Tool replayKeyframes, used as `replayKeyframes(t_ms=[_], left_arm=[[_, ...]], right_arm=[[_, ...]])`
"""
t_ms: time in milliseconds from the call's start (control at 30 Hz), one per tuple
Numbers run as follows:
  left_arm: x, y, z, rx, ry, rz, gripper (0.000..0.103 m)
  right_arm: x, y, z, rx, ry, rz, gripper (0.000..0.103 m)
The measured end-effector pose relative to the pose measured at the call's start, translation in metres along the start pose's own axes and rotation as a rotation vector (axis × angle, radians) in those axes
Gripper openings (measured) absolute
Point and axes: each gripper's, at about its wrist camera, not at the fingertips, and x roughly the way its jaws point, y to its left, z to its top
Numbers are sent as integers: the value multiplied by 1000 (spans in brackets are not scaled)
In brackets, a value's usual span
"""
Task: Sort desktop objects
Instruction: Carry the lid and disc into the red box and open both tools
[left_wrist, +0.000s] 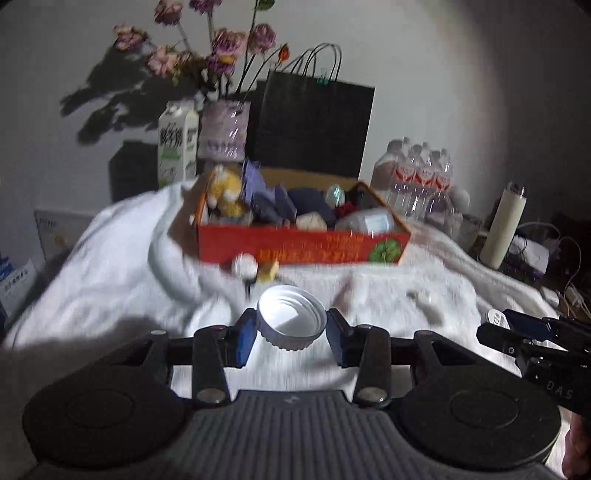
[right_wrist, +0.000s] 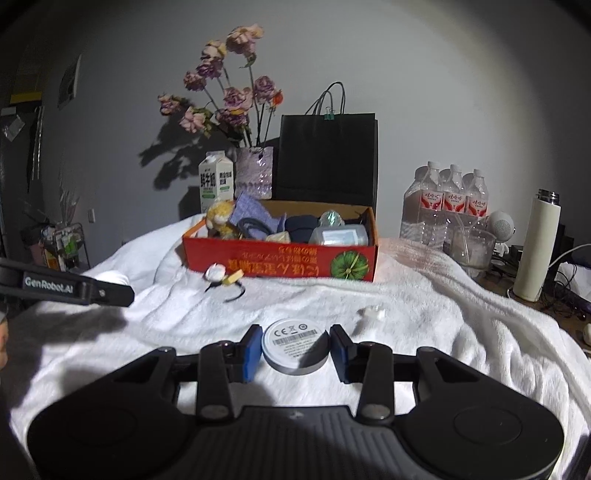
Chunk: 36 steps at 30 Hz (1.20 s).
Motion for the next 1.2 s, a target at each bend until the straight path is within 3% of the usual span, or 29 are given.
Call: replayKeyframes(t_ms=[167, 300, 500, 633, 700, 833, 900, 933, 1000, 1033, 1200], left_arm=[[53, 0, 74, 50, -39, -44, 41], [130, -10, 118, 129, -10, -44, 41], [253, -7, 155, 143, 70, 20, 41], [307, 15, 167, 79, 122, 69, 41], [329, 23, 168, 58, 161, 58, 42], [339, 35, 171, 14, 157, 34, 50], [334, 38, 175, -17, 144, -1, 69], [328, 38, 176, -16, 129, -7, 72], [317, 33, 179, 19, 108, 2, 74], [309, 32, 181, 37, 100, 18, 75], [256, 30, 175, 7, 138, 127, 81]], right_arm=[[35, -35, 62, 14, -60, 24, 38], [96, -64, 124, 73, -54, 71, 38], [223, -81, 181, 125, 88, 62, 38], [303, -88, 196, 136, 195, 47, 38], [340, -94, 200, 157, 256, 36, 38], [395, -94, 197, 118, 359, -24, 39], [409, -94, 197, 101, 377, -61, 41], [412, -94, 198, 101, 374, -65, 44], [407, -95, 200, 113, 350, -57, 48], [401, -95, 201, 119, 335, -55, 54], [340, -85, 205, 114, 261, -54, 56]])
